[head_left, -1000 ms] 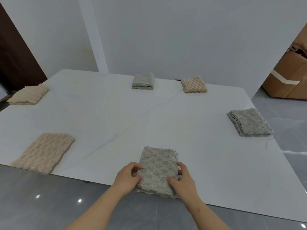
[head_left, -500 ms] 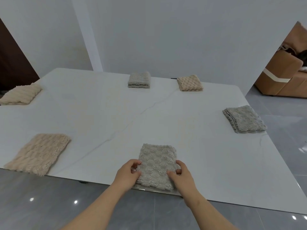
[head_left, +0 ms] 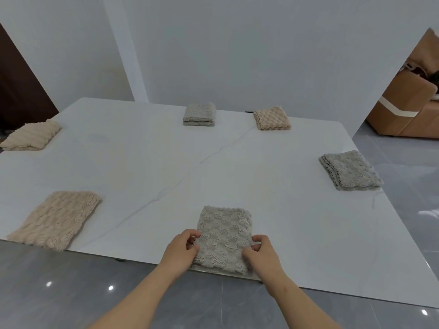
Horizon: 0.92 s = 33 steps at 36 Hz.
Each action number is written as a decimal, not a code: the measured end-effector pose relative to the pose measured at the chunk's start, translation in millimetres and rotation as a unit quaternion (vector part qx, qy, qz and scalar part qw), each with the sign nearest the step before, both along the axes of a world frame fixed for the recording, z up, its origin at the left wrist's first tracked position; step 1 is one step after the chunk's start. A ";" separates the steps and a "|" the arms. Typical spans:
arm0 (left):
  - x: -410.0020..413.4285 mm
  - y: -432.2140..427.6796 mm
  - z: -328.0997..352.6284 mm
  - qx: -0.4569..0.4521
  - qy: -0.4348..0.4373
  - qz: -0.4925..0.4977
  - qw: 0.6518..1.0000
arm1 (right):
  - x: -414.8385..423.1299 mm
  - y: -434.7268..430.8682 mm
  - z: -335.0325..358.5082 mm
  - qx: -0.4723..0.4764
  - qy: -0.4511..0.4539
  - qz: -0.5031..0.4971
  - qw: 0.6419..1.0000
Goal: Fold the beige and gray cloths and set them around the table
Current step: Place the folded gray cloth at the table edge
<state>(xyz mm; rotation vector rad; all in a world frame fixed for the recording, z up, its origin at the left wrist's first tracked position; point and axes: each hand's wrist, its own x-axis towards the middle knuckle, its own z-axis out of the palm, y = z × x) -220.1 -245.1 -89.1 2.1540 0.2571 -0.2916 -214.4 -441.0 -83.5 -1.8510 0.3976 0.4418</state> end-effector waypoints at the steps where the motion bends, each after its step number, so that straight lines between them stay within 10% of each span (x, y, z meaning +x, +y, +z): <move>1: -0.2 0.1 -0.2 0.008 -0.002 -0.005 1.000 | 0.4 0.1 -0.4 -0.002 0.000 0.000 1.000; 33: 6.0 -0.6 1.9 0.037 0.024 -0.009 0.999 | 0.2 1.9 3.4 -0.034 0.002 0.002 0.999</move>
